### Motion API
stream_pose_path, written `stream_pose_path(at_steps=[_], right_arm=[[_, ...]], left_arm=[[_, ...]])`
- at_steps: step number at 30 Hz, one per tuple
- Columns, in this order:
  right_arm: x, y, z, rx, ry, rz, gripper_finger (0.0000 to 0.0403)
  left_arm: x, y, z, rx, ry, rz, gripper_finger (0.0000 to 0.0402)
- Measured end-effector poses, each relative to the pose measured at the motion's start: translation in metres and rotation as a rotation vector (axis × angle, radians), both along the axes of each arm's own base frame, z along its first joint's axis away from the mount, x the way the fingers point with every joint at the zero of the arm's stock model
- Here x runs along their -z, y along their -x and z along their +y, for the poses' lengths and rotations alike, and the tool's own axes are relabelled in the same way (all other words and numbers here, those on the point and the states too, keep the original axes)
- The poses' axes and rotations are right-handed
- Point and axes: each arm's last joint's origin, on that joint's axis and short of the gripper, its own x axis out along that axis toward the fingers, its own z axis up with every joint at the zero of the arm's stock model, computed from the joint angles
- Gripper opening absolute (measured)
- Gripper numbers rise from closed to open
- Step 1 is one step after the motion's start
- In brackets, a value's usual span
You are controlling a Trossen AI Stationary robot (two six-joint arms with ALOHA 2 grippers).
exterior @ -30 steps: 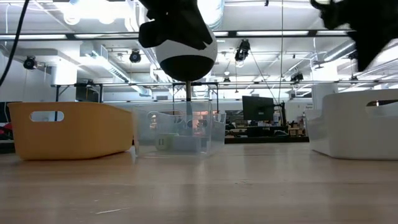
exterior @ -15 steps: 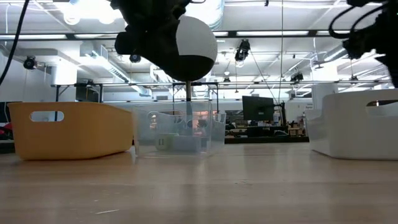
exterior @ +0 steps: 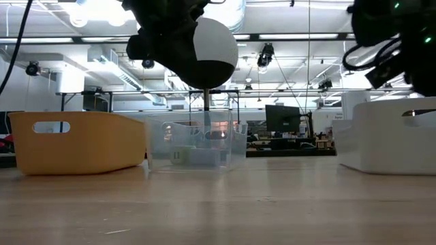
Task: Pick and place items into bin
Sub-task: Adjust the bins
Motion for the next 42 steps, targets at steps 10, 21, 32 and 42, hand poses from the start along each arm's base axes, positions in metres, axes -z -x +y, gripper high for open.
stream_pose_path(at_steps=[10,21,32,42], right_arm=[[-0.002,-0.020,-0.018,0.044,0.065,-0.086,0.0009],[-0.023,-0.005,0.014,-0.122,-0.209,-0.134,0.0009],[-0.014,-0.035,0.036,-0.208,-0.205,-0.164,0.0009],[-0.050,-0.030,0.033,-0.152,0.032,-0.267,0.0009]], left_arm=[[0.001,0.000,-0.001,0.023,0.034,0.010,0.0070],[0.008,-0.008,-0.009,0.052,0.065,-0.012,0.0070],[0.012,-0.010,-0.017,0.078,0.070,-0.011,0.0070],[0.014,-0.011,-0.018,0.099,0.001,0.004,0.0070]])
